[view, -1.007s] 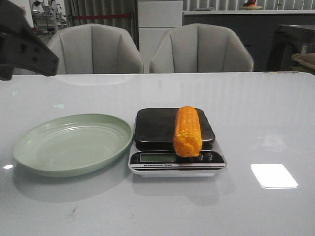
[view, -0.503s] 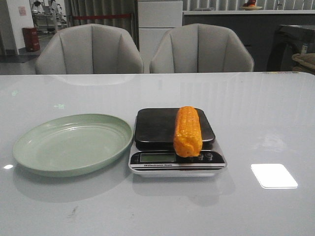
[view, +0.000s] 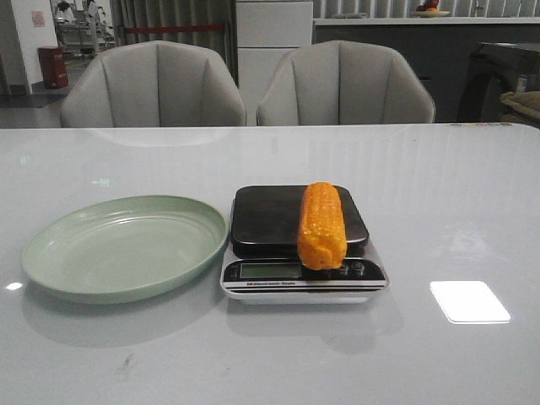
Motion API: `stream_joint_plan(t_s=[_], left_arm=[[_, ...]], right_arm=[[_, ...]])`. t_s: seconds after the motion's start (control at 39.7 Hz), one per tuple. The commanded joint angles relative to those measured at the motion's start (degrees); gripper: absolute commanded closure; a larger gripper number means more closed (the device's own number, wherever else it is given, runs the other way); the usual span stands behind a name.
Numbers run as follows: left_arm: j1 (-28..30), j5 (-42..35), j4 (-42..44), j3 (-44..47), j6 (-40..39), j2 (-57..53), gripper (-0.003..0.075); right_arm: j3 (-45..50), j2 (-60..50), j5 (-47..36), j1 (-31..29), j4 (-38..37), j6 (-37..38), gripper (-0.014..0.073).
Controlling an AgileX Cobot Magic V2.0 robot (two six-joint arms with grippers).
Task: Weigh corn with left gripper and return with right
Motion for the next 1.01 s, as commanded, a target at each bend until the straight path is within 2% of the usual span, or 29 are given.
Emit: stream_joint_plan(t_s=[0.0, 0.3, 0.45, 0.55, 0.7, 0.98], left_arm=[[-0.05, -5.95, -0.16, -1.39, 0.10, -0.25, 0.0596], [-0.05, -5.82, -0.16, -1.31, 0.10, -0.25, 0.0596], [-0.05, -5.82, -0.16, -1.31, 0.10, -0.25, 0.0596], [-0.05, -6.05, -0.16, -1.31, 0.10, -0.25, 0.0596], [-0.05, -6.68, -0.16, -1.31, 0.10, -0.25, 0.0596], [-0.05, -6.90, -0.16, -1.31, 0.10, -0.25, 0.0596]], right_arm=[[0.58, -1.03, -4.74, -0.37, -0.75, -0.35, 0.0427], [0.58, -1.03, -7.22, -0.37, -1.05, -0.35, 0.0427], [0.58, -0.98, -16.95, -0.37, -1.05, -0.35, 0.0427], [-0.36, -0.98, -19.43, -0.37, -0.29, 0.37, 0.0427], [-5.81, 1.72, -12.03, -0.23, -0.29, 0.37, 0.0427], [-18.24, 14.54, 4.66, -0.23, 0.28, 0.37, 0.0427]])
